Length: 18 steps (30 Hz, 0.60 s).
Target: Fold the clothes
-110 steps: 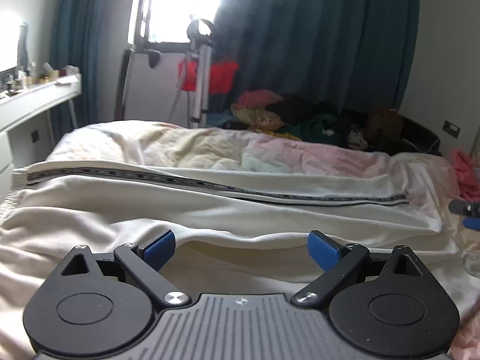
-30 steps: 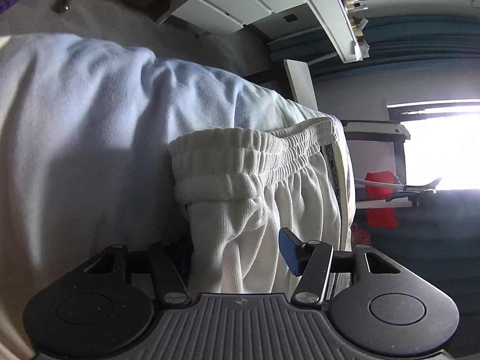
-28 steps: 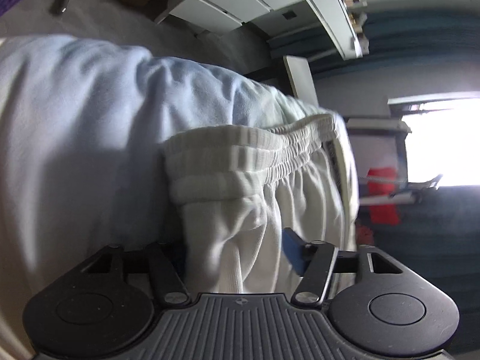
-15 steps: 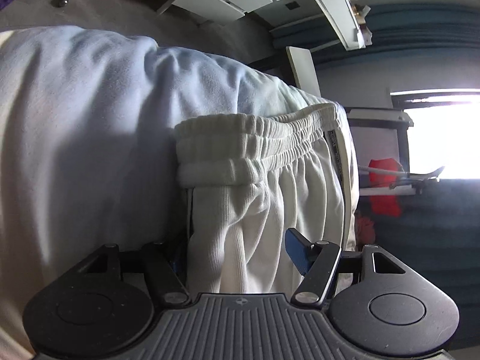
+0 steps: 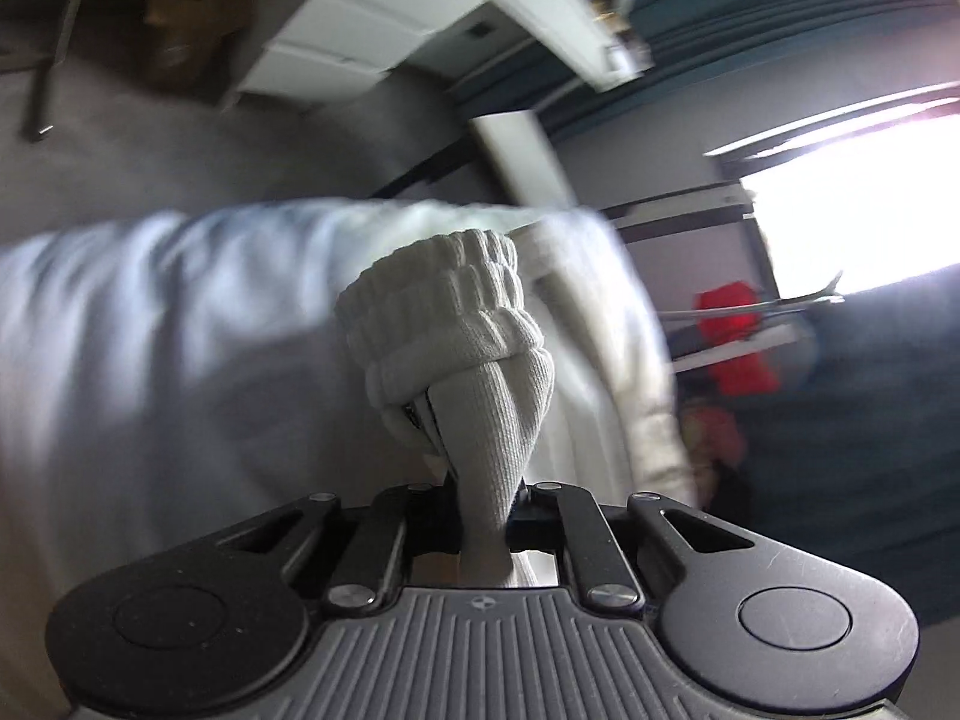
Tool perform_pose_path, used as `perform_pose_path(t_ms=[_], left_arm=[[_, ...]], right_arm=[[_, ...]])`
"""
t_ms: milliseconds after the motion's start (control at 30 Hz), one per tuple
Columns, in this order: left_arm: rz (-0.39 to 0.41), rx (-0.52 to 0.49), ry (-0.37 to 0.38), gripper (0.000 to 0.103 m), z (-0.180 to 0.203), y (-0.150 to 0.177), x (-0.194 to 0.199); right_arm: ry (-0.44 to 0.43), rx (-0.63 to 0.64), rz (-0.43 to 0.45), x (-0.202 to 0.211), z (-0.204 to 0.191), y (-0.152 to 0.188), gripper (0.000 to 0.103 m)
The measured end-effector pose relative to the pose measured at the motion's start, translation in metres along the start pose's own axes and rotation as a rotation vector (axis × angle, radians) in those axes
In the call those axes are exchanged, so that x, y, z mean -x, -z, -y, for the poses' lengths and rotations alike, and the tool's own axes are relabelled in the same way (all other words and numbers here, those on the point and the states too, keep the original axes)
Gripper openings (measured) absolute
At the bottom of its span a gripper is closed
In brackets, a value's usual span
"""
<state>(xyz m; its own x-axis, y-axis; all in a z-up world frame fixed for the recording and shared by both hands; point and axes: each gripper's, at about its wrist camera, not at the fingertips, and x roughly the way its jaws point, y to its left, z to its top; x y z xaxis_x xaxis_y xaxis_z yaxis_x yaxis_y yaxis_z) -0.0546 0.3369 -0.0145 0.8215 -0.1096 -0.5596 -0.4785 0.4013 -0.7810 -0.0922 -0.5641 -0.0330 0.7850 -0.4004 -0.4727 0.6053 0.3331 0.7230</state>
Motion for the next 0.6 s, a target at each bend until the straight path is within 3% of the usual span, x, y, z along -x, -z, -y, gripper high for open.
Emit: perform_pose_path(t_ms=[200,367,600], left_arm=[[0.052,-0.067,0.004,0.011,0.084,-0.026,-0.046],[0.072,-0.083,-0.067,0.011,0.129,-0.044,-0.13],[0.081,-0.081,-0.217,0.012,0.159,-0.074,-0.282]], right_arm=[[-0.037,0.112,0.023,-0.042,-0.078,-0.016,0.005],[-0.012,0.193,0.052,-0.121,-0.149,-0.005,0.006],[0.06,0.364,0.023,-0.267,-0.204,0.052,0.006]])
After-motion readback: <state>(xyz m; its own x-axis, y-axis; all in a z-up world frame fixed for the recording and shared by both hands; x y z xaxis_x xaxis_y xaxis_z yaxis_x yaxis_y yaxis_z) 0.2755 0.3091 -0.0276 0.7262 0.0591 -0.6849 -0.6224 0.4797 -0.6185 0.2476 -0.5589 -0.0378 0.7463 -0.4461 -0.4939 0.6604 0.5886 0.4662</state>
